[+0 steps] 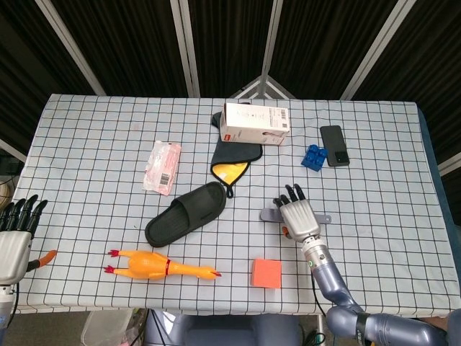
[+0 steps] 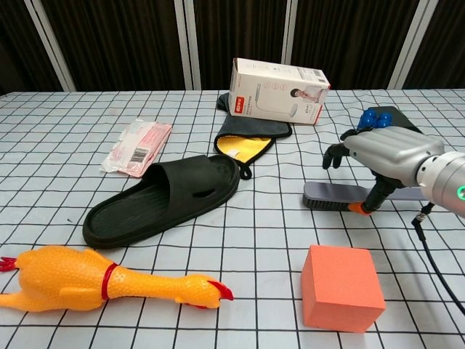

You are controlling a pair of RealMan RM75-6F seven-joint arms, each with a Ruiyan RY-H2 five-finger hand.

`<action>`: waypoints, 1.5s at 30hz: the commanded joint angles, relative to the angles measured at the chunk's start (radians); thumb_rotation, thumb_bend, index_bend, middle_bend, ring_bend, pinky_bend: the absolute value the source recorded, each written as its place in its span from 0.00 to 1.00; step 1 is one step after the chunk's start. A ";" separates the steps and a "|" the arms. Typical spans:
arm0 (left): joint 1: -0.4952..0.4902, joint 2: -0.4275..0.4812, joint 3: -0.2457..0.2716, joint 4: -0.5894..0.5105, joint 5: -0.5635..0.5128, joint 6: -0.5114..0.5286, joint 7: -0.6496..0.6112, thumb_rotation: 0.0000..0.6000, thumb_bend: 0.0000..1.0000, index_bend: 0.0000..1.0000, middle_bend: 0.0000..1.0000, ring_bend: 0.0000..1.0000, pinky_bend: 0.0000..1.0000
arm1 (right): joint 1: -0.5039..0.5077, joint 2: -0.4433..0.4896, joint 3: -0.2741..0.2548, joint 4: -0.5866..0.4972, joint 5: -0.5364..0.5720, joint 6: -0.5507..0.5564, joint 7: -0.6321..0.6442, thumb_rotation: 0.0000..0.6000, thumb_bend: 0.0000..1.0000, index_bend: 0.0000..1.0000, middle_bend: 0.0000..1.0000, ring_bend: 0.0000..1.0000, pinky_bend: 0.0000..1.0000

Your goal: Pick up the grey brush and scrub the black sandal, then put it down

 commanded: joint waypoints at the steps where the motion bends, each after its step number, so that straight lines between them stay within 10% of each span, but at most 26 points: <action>1: 0.002 0.004 -0.001 -0.002 -0.001 0.004 -0.005 1.00 0.00 0.00 0.00 0.00 0.01 | 0.017 -0.016 -0.002 0.012 0.012 -0.004 -0.003 1.00 0.32 0.29 0.29 0.06 0.00; 34: -0.004 0.021 0.011 -0.003 -0.007 -0.026 -0.028 1.00 0.00 0.00 0.00 0.00 0.01 | 0.070 -0.069 -0.053 0.100 0.018 0.051 0.023 1.00 0.32 0.48 0.43 0.17 0.01; 45: -0.002 0.020 0.013 -0.003 -0.007 -0.024 -0.027 1.00 0.00 0.00 0.00 0.00 0.01 | 0.073 -0.073 -0.068 0.112 0.021 0.051 0.048 1.00 0.34 0.56 0.49 0.27 0.22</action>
